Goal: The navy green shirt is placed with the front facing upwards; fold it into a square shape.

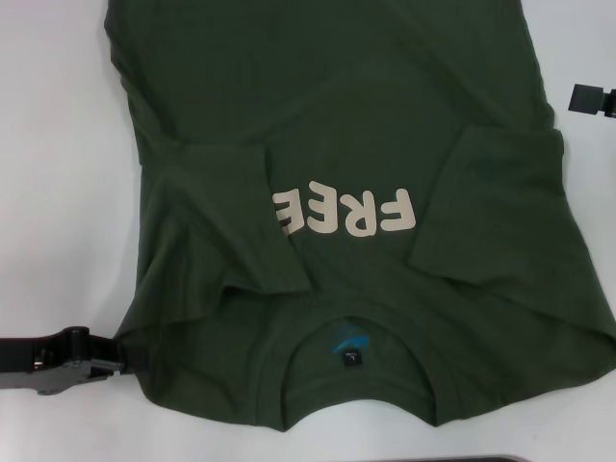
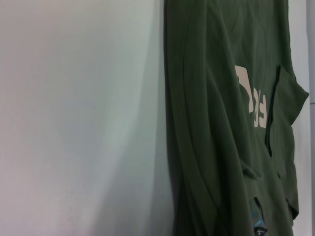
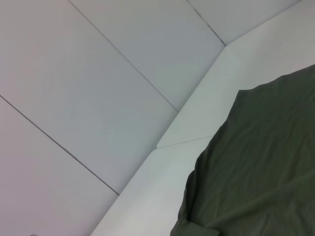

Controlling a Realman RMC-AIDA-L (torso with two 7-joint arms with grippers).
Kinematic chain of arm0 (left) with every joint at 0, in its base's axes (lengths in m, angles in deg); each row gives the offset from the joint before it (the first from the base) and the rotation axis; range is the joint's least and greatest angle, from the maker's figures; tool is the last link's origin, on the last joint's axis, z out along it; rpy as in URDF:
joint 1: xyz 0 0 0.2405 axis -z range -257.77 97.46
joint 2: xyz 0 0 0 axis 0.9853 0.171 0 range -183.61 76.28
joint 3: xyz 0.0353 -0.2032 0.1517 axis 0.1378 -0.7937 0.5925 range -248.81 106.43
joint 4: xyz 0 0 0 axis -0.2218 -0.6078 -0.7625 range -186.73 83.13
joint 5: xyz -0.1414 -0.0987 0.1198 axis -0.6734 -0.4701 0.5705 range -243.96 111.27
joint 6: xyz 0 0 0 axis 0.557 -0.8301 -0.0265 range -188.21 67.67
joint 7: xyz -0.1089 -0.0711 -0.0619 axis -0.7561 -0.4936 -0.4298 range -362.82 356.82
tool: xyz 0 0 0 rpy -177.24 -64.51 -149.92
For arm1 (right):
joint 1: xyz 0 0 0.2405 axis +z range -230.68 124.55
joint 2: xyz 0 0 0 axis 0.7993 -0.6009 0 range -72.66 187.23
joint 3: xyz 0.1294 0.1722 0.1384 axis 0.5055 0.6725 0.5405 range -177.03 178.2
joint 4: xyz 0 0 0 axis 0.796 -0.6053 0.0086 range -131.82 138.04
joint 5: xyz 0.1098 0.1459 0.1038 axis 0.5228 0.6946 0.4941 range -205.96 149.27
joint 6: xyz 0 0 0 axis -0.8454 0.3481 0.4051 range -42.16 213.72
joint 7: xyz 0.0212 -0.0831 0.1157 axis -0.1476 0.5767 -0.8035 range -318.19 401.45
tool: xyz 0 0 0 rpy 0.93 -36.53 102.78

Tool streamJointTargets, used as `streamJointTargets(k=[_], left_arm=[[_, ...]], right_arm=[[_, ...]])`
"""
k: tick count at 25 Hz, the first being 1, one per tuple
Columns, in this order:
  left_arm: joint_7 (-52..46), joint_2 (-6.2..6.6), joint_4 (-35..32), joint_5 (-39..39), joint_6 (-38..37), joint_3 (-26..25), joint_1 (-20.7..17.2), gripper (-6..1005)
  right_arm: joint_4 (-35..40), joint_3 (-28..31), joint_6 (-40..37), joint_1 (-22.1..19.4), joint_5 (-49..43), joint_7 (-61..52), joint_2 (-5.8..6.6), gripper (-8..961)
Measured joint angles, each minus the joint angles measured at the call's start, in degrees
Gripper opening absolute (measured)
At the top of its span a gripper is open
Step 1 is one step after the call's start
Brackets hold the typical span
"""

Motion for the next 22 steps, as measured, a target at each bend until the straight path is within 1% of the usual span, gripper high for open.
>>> streamJointTargets(k=[1,7,16,19,22], left_arm=[[-0.01,0.05,-0.06,-0.04,-0.11,-0.03,0.00,49],[0.32,0.48,-1.32,-0.32,-1.06,-0.04,0.29,50],[1.04,0.63,-1.24,-0.36,-1.93,0.00,0.41,50],[1.69,1.16,-1.05,-0.46,-3.77,-0.67,0.43,49],[1.65,1.73,-1.02,-0.46,-4.04,-1.12,0.44,49]], right_arm=[[0.00,0.00,-0.01,-0.03,-0.02,0.00,0.00,882],[-0.03,0.00,-0.07,-0.09,-0.08,0.00,-0.02,882],[-0.14,-0.01,-0.04,-0.09,-0.14,0.00,-0.21,882],[-0.17,-0.03,-0.01,-0.08,-0.25,0.00,-0.26,882],[-0.16,-0.41,0.10,-0.08,-1.47,-0.18,-0.07,882]])
